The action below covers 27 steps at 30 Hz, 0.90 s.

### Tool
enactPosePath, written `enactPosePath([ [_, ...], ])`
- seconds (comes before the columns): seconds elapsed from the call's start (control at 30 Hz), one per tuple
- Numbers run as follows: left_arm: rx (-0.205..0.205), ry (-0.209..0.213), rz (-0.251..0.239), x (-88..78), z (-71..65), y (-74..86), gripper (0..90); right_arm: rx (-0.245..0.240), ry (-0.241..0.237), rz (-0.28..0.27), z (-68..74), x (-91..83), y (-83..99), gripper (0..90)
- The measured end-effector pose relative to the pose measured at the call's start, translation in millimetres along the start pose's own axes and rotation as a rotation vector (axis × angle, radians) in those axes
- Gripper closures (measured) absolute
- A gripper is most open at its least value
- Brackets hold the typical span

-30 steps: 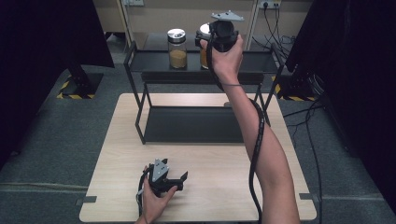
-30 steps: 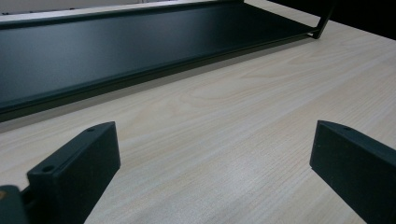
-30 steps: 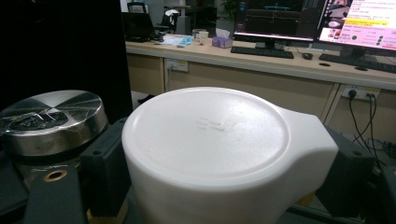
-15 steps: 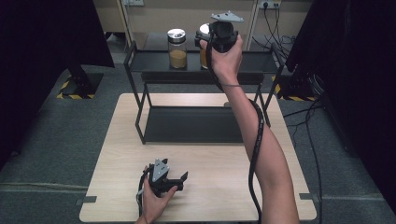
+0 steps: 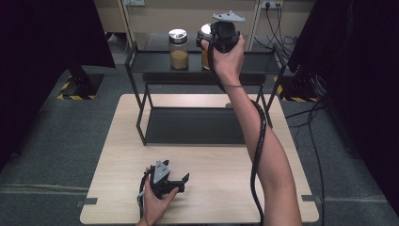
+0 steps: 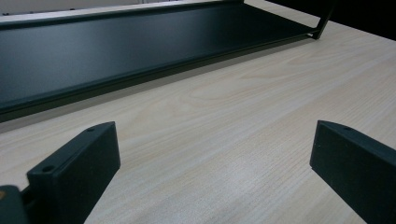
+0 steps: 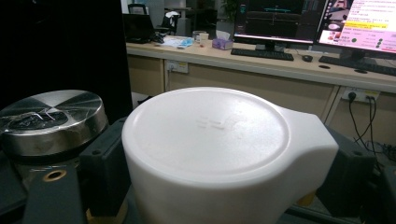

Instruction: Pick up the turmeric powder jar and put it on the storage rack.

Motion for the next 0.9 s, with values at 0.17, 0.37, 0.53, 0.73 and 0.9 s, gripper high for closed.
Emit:
enactPosePath([
  [0.17,-0.004,0.000,-0.001,0.0,-0.3,0.2,0.7,-0.001,0.001,-0.001,0.2,0.1,0.3,19.6],
  [0.37,0.000,0.000,0.000,-0.1,0.0,0.0,0.5,0.000,0.000,-0.003,-0.1,0.1,0.7,19.4],
  [0.53,-0.001,0.000,0.000,0.0,0.1,0.0,0.5,-0.002,0.001,-0.005,0.3,0.4,1.1,19.4],
  [0.73,-0.001,0.001,0.000,0.0,0.1,0.0,0.4,-0.003,0.003,-0.006,0.4,0.6,1.4,19.3],
  [0.9,-0.005,0.003,0.000,0.3,-0.1,0.1,0.4,-0.005,0.006,-0.008,1.1,0.5,1.8,19.1],
])
Point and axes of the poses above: each handheld gripper's, and its own axes: x roughly forward along the jaws, y roughly out of its underside, z roughly to its left, the point moved 2 cm from there along x, roughly forward along the jaws, and after that the axes turned 6 degrees about z, right-handed, at the moved point
